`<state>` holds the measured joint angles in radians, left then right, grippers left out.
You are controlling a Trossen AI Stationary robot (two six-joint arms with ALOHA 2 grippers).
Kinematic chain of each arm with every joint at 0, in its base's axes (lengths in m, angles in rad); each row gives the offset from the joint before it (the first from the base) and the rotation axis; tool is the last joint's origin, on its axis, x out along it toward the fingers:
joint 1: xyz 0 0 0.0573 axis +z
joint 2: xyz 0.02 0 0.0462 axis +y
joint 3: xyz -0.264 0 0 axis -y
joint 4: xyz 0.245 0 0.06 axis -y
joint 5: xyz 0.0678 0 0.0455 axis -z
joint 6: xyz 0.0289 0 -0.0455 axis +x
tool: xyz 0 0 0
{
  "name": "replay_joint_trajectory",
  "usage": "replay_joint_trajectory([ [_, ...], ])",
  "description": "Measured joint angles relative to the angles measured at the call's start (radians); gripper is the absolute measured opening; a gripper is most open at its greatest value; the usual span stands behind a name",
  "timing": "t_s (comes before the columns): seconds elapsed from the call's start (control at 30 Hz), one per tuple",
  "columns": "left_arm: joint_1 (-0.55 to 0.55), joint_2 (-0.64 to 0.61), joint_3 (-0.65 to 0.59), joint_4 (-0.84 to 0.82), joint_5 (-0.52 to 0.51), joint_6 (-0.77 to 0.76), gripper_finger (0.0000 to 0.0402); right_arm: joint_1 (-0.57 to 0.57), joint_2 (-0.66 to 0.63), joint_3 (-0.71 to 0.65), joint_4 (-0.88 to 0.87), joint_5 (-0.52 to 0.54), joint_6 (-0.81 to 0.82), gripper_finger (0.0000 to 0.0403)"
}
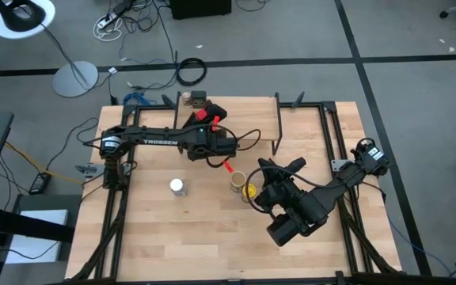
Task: Shelf spices
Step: Put the red seasoning can on the shelf
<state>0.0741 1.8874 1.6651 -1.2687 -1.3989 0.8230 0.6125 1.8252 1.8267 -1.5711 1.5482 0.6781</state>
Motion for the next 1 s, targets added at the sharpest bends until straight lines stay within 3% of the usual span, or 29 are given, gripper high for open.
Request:
replay_joint_trajectory([
  [0.33, -0.118, -0.002, 0.271, -0.173, -0.001, -0.192, 0.0392, -0.001, 0.0, 0.0, 0.0, 0.0, -0.006, 0.0004],
  [0.47, -0.183, -0.002, 0.406, -0.271, 0.033, -0.353, 0.0375, -0.001, 0.0, 0.0, 0.0, 0.0, -0.006, 0.0004],
  [0.6, -0.229, -0.021, 0.491, -0.3, 0.076, -0.546, 0.0285, 0.001, 0.0, 0.0, 0.0, -0.007, -0.008, 0.0004],
  [0.83, -0.262, -0.07, 0.508, -0.303, 0.215, -0.781, 0.003, 0.021, 0.0, 0.0, 0.0, -0.007, -0.008, 0.0004],
  [1.0, -0.262, -0.066, 0.507, -0.303, 0.291, -0.939, 0.0006, 0.027, 0.0, 0.0, 0.0, -0.007, -0.008, 0.0004],
])
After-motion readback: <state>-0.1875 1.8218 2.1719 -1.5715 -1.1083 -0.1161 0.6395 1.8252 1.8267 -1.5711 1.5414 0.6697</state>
